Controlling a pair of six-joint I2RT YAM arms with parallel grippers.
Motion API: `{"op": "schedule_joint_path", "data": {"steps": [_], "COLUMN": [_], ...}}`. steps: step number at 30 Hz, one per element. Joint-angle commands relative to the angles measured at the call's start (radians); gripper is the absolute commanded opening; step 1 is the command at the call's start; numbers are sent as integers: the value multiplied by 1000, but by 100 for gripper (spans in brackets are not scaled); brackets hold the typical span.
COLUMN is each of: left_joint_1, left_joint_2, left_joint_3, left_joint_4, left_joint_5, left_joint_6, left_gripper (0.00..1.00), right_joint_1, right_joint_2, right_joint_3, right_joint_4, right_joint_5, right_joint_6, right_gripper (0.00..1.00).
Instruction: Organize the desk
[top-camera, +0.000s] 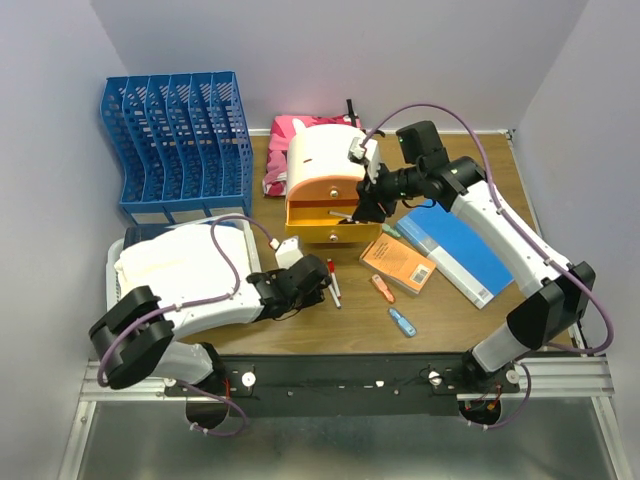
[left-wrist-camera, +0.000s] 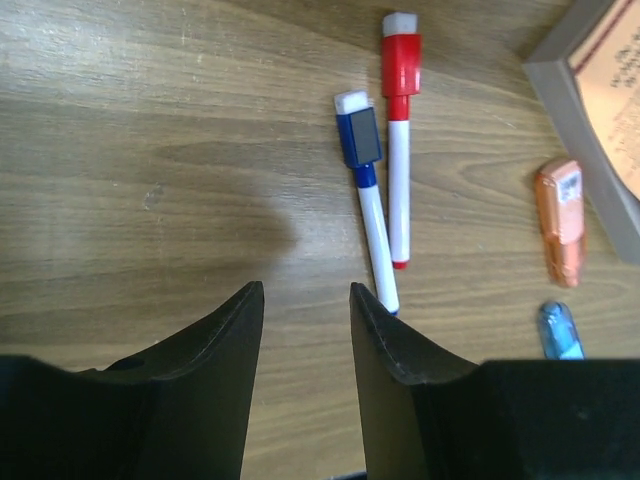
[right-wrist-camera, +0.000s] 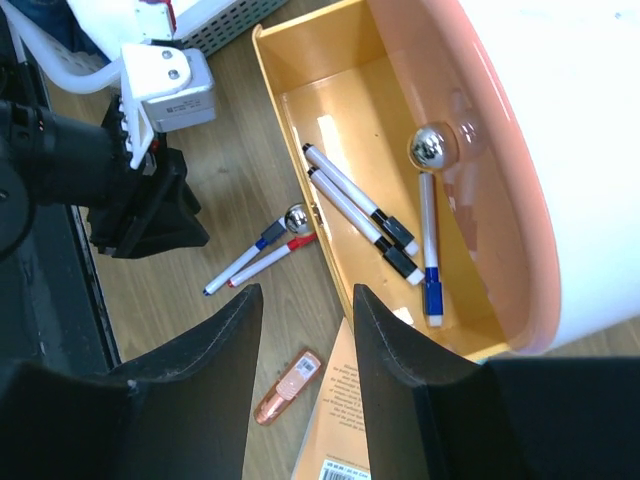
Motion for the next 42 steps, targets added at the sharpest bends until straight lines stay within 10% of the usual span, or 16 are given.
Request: {"op": "schedule_joint_path", "data": {"steps": [1, 22, 42], "left_joint_1": [-11, -18, -24], "left_joint_2": [88, 359, 284], "left_joint_3": [48, 254, 200], "left_joint_4": [56, -68, -117], "left_joint_5": [-60, -15, -31], "left_joint_6": [-45, 18, 58], "left_gripper": [48, 43, 39], "right_joint_1": [-22, -71, -87], "right_joint_2": [-47, -90, -88], "right_joint_3": [-39, -77, -85], "right_joint_4": [36, 48, 50], "right_joint_5": [-56, -74, -87], "right_joint_6": [39, 45, 47], "right_gripper": [49, 50, 50]}}
